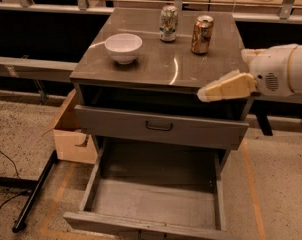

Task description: Place 7up can into middle drawer

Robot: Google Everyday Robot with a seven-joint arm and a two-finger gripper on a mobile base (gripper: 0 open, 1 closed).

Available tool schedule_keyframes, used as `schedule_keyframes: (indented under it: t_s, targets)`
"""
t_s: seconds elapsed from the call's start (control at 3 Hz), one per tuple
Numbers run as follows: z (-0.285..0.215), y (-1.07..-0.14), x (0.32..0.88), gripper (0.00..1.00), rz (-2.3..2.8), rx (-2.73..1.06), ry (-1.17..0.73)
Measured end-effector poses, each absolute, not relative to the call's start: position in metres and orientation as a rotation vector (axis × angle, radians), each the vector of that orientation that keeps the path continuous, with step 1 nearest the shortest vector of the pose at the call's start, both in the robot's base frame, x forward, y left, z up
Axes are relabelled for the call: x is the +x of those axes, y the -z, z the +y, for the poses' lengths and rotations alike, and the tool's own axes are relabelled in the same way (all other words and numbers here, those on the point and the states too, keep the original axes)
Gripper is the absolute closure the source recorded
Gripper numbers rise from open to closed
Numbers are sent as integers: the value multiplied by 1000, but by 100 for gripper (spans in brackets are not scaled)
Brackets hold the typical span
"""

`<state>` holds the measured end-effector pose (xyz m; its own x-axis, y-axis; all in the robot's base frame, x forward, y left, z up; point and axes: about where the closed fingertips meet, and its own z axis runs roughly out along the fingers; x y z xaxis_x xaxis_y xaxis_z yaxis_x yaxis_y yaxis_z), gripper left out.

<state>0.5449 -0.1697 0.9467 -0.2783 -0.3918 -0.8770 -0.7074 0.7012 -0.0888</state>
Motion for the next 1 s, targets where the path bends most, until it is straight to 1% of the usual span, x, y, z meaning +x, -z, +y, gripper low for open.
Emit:
schedule_keyframes:
  t_s: [0.67, 1.0]
  targets:
    - [-133, -939, 660, 0, 1710, -682, -433]
    - [-98, -929, 717, 0, 1667, -654, -444]
